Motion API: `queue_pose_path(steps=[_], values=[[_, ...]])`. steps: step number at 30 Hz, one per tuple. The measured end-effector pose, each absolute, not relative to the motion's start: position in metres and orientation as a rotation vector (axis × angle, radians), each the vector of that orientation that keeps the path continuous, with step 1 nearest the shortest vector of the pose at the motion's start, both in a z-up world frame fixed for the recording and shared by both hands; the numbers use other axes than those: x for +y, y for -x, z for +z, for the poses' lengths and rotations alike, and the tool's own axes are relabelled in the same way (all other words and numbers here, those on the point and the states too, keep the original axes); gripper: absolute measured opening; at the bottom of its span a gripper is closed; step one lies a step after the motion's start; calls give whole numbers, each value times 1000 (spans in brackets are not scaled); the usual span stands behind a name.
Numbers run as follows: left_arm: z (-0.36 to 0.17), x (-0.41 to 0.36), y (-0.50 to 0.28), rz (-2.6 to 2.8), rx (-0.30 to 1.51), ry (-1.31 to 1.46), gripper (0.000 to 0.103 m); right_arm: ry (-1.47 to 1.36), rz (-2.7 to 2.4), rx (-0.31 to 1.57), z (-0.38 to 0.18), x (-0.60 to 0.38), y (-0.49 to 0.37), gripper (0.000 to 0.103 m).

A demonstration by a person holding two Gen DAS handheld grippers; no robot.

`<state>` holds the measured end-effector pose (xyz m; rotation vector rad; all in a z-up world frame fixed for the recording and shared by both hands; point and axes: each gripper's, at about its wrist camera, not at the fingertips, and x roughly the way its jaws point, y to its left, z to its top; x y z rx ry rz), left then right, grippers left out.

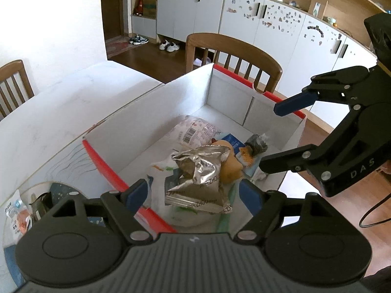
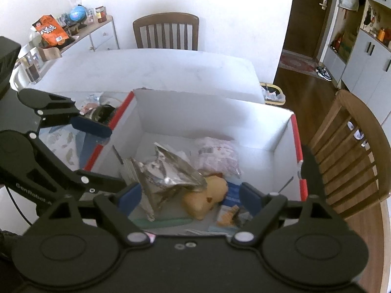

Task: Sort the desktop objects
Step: 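Withdraw both tools from the red box back over the table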

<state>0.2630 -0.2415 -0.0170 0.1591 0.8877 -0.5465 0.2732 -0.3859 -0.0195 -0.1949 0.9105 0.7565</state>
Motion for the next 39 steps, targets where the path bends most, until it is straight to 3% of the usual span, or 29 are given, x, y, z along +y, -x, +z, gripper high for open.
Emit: queue_pose_path(steps=[6,13,39], values=[[-10,-215,-255,-550,852,-122,84,169,734,887,-11,-369,-264,92],[-3,-163,-248,-470,778,-61,102,98,703,842,2,-339,-254,98],[-44,15,-271,-195,846,57,103,97,746,863,-6,-176,-226,98]])
